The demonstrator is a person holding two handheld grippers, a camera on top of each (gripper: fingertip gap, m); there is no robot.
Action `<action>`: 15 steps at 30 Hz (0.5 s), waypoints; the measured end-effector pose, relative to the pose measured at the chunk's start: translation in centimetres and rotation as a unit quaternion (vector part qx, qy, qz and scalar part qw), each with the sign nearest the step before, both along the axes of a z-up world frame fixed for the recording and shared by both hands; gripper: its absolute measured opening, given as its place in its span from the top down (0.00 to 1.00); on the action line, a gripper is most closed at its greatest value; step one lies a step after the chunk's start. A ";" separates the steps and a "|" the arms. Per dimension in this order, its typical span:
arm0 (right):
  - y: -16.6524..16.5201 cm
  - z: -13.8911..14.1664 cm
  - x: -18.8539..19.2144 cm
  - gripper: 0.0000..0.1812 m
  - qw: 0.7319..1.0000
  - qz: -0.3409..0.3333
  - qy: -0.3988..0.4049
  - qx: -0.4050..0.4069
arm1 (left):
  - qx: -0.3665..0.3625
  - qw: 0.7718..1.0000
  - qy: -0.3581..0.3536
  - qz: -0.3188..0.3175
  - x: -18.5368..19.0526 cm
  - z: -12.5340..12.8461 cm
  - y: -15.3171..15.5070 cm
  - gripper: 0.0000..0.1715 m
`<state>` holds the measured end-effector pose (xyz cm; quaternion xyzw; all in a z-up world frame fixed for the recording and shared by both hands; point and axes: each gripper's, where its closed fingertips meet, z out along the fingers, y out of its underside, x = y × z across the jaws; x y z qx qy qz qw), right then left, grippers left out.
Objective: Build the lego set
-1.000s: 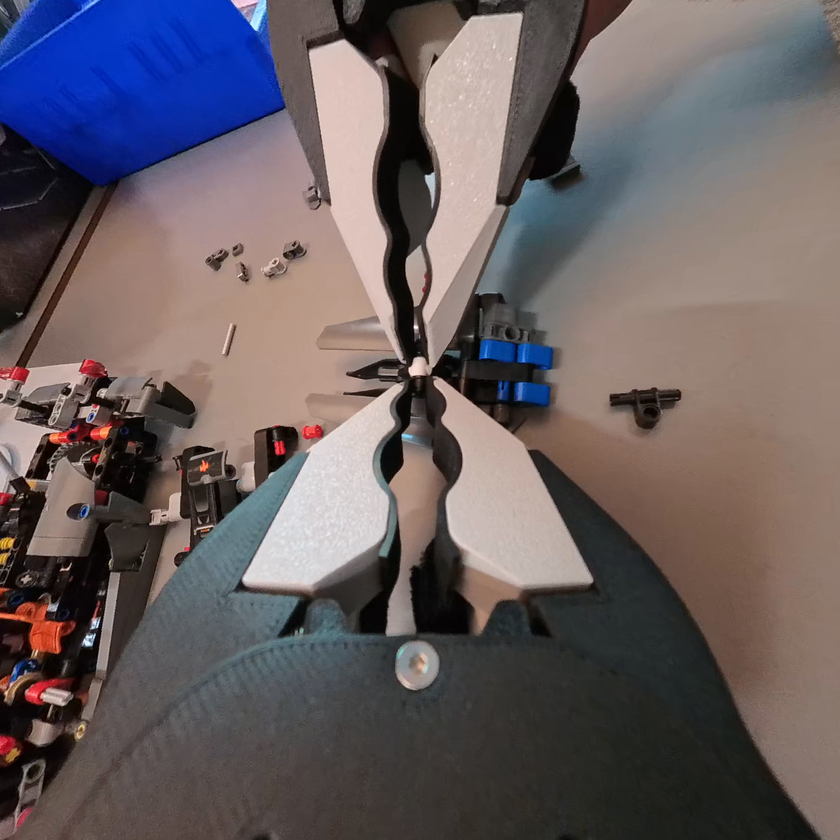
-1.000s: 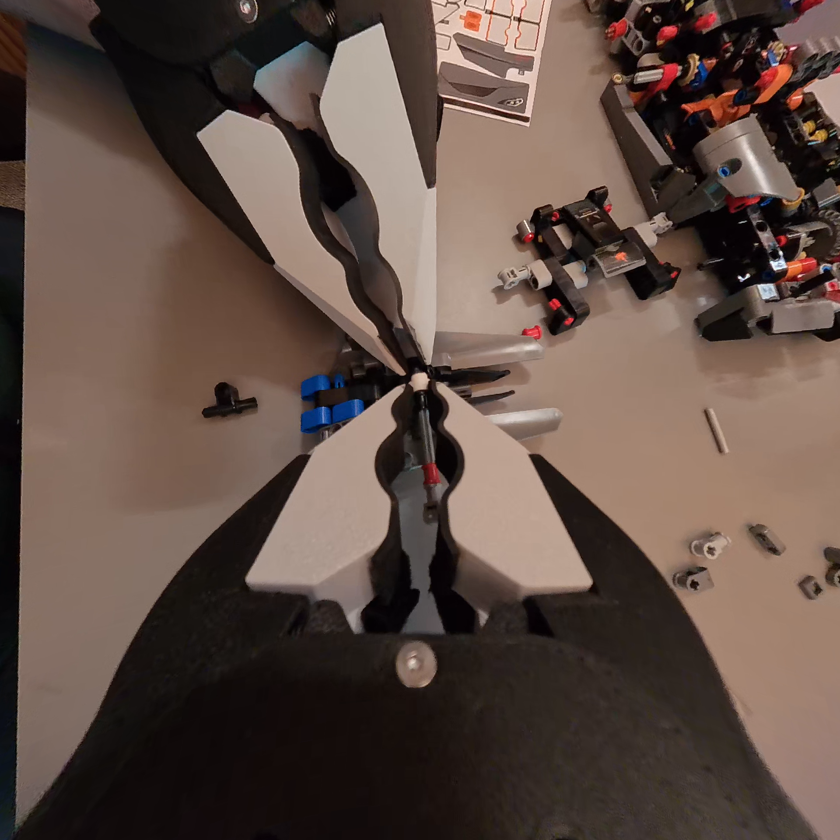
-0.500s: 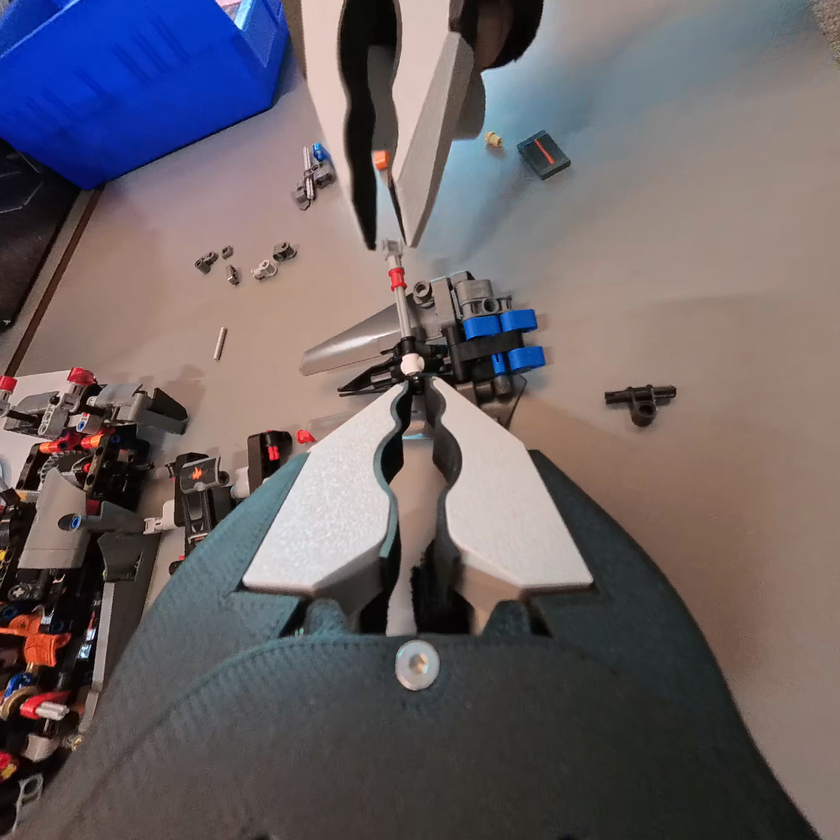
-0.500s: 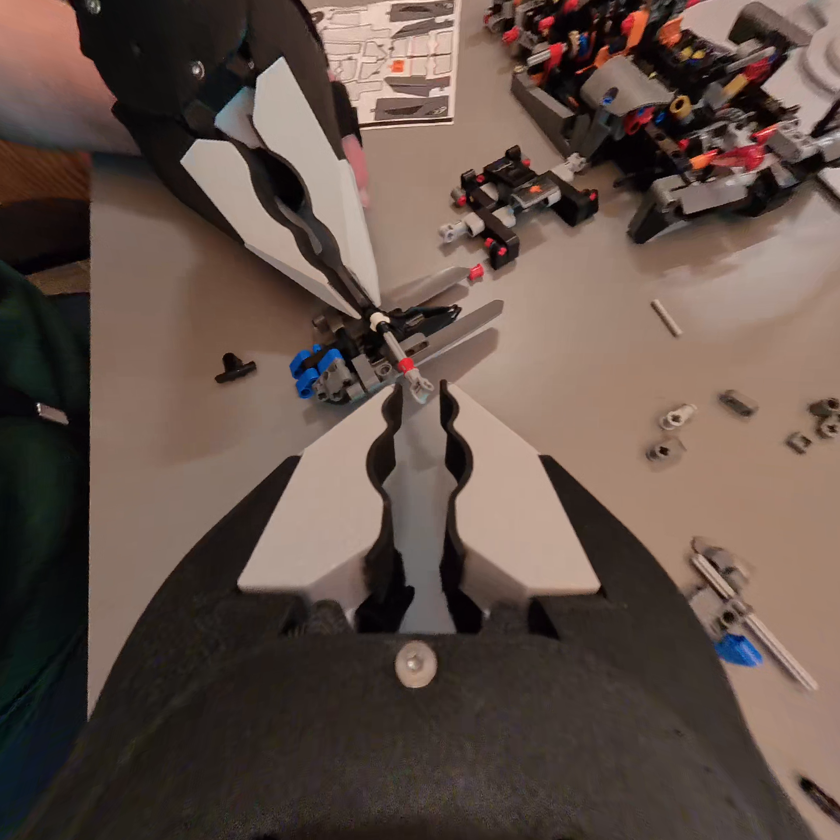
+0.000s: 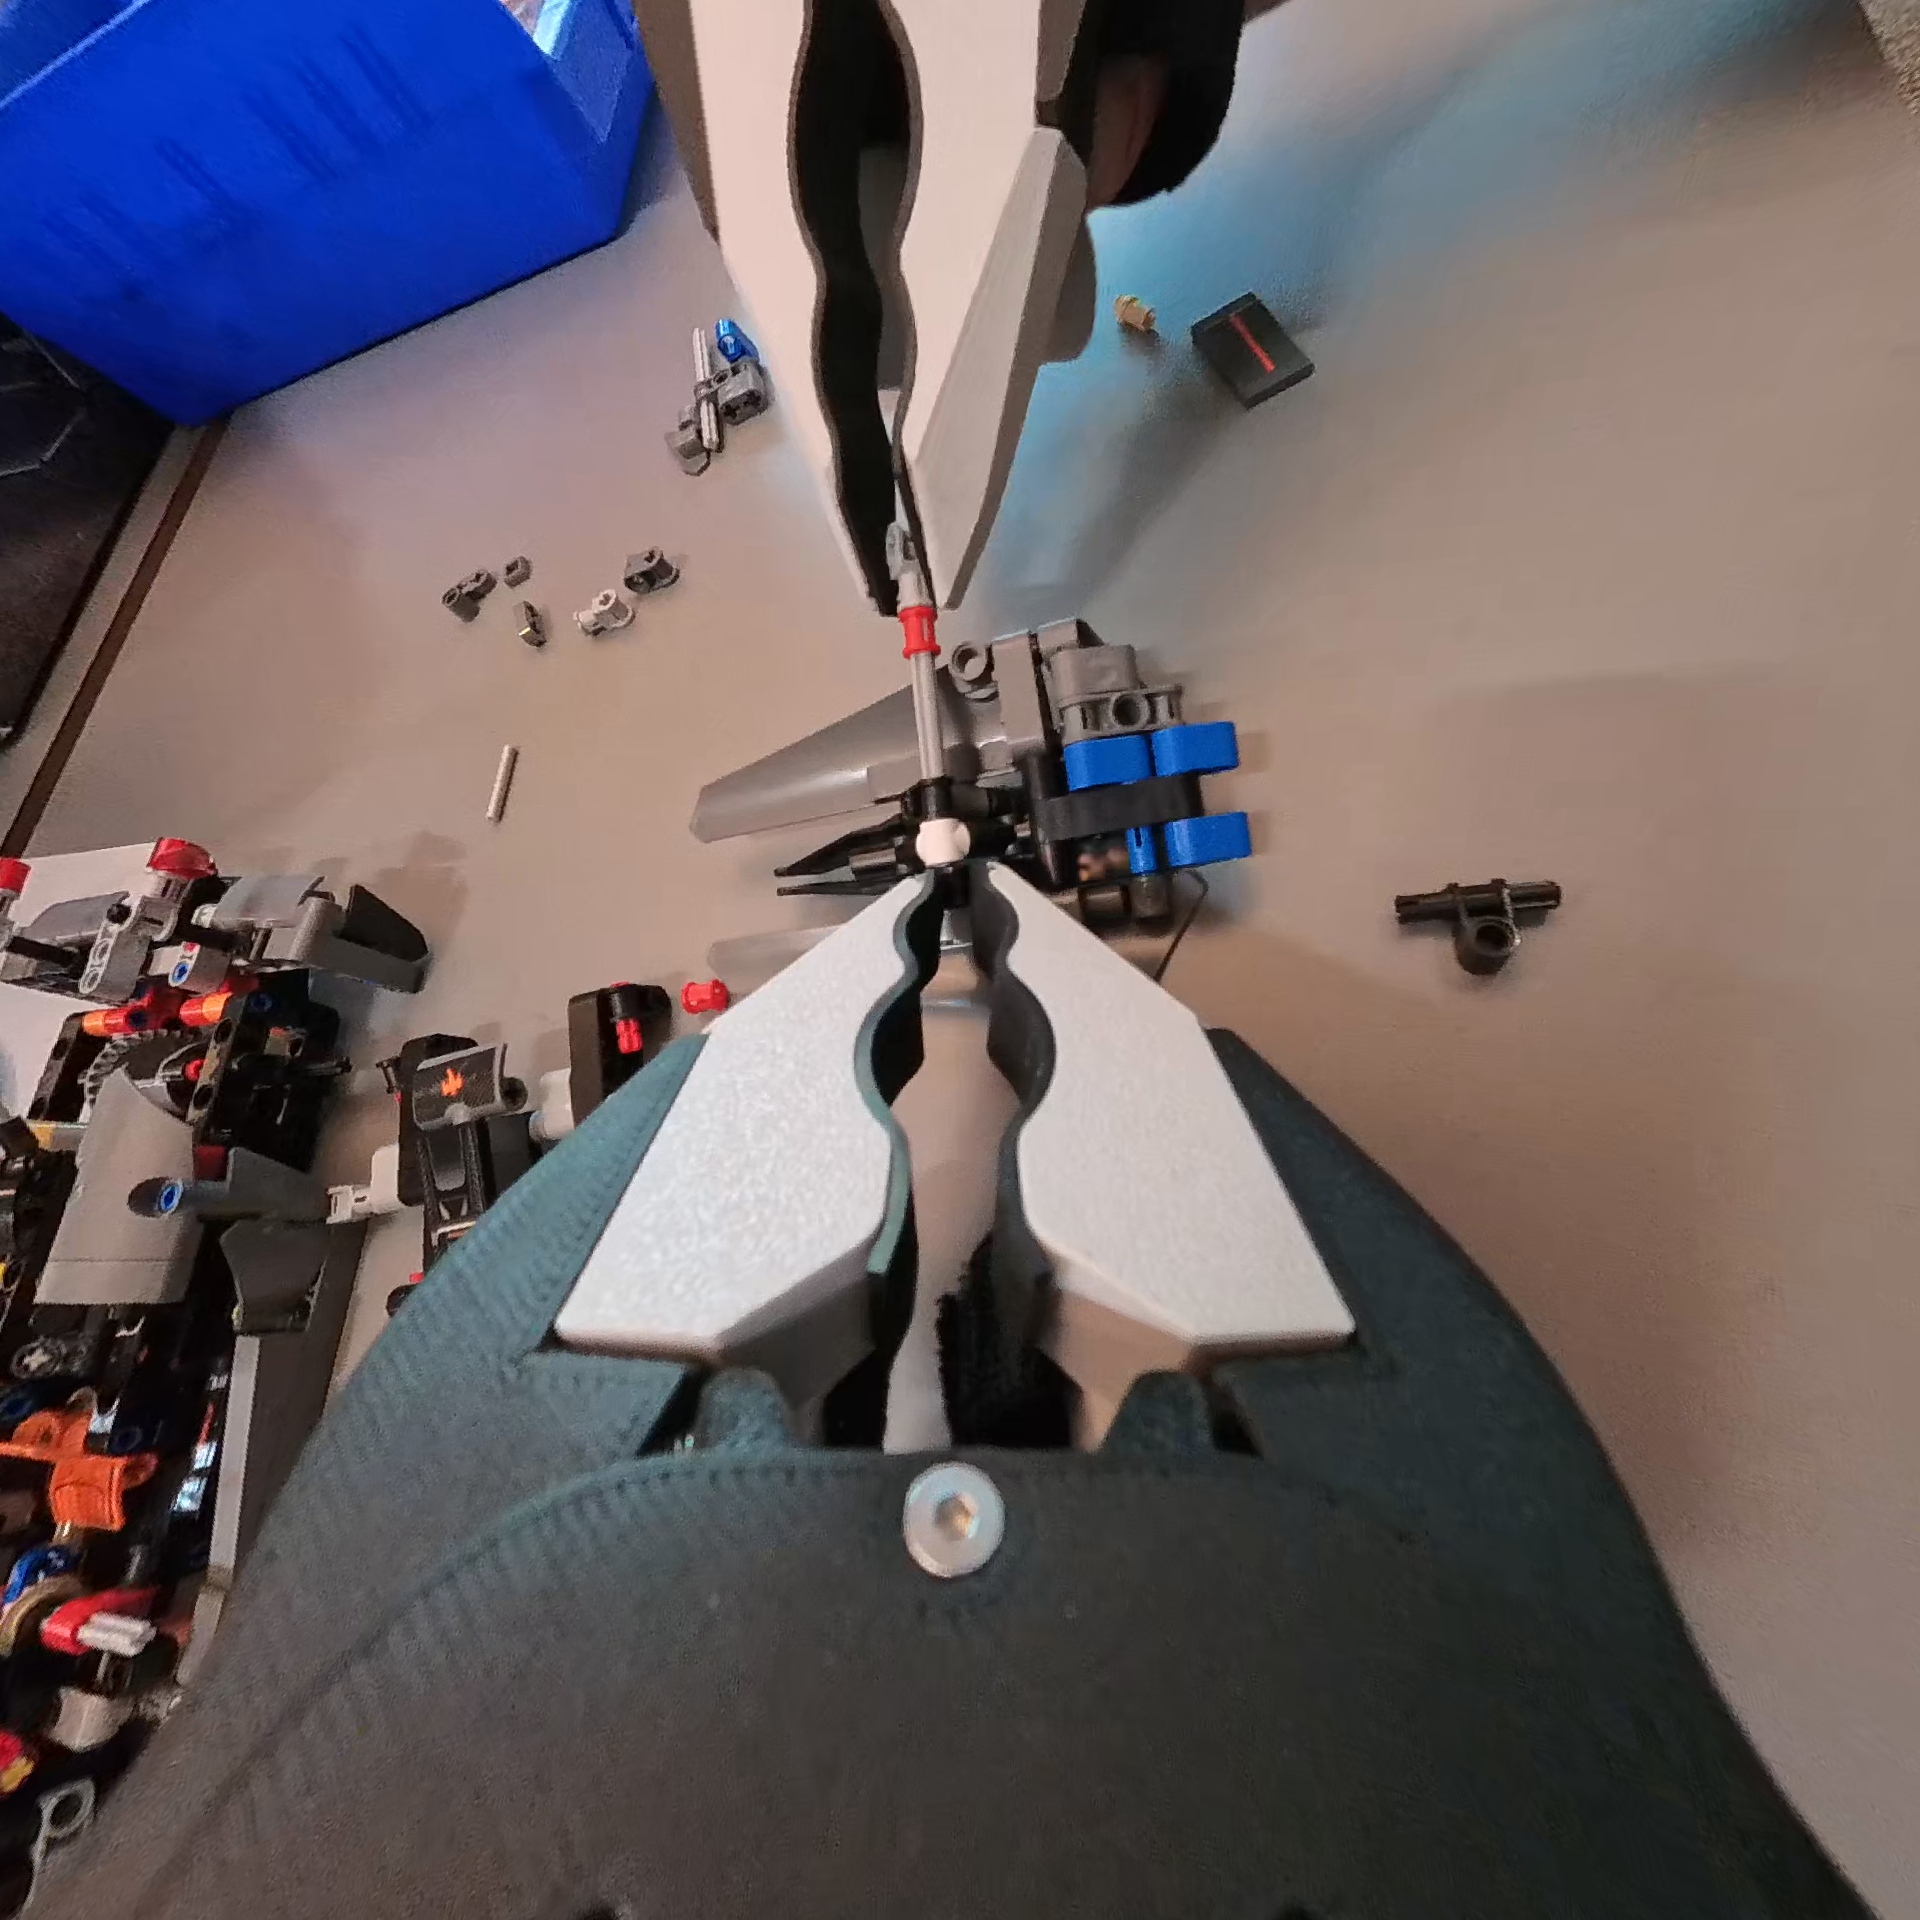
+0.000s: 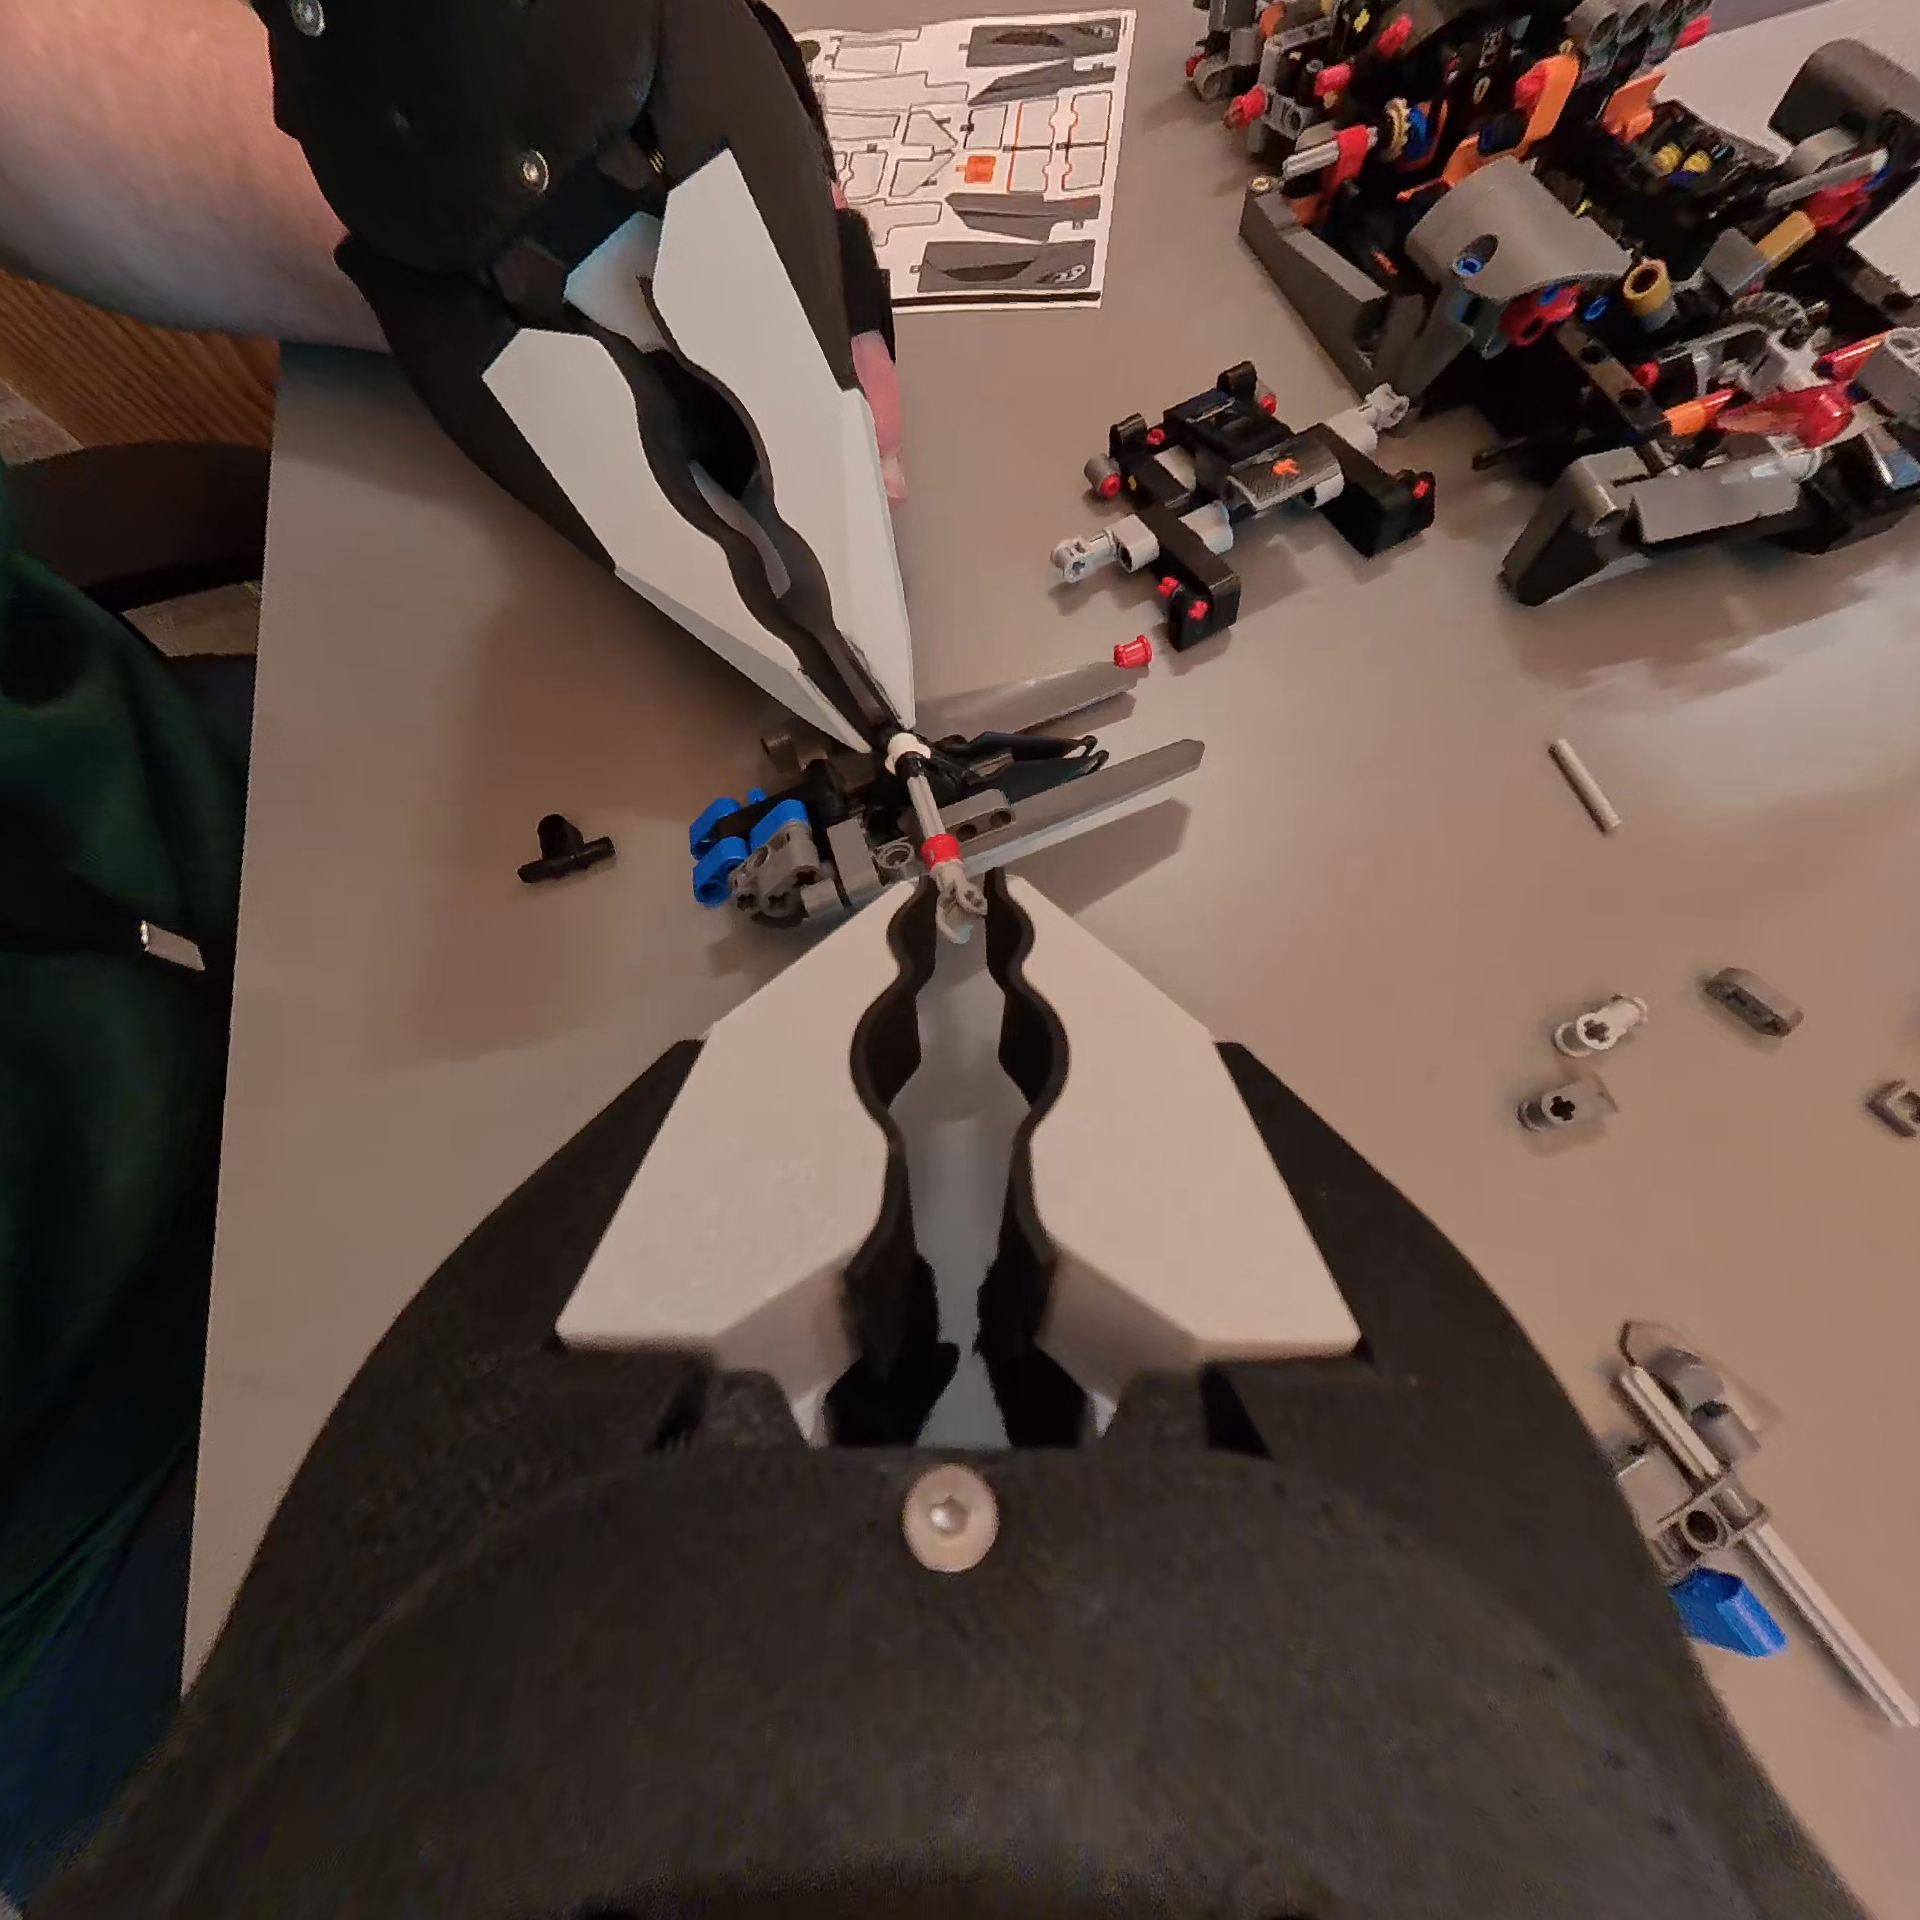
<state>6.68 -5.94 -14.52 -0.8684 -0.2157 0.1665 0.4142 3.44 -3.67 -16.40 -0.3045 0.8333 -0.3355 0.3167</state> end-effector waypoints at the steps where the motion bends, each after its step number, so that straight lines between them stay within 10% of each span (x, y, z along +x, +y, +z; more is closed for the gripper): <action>1: 0.0 -0.2 0.1 0.96 1.000 0.002 -0.003 -0.007 | 0.000 1.000 0.000 0.000 0.0 0.0 0.0 0.98; 15: 0.0 -0.4 -0.1 0.96 0.999 0.033 -0.011 -0.018 | -0.006 1.000 0.005 0.016 0.3 0.0 0.4 0.98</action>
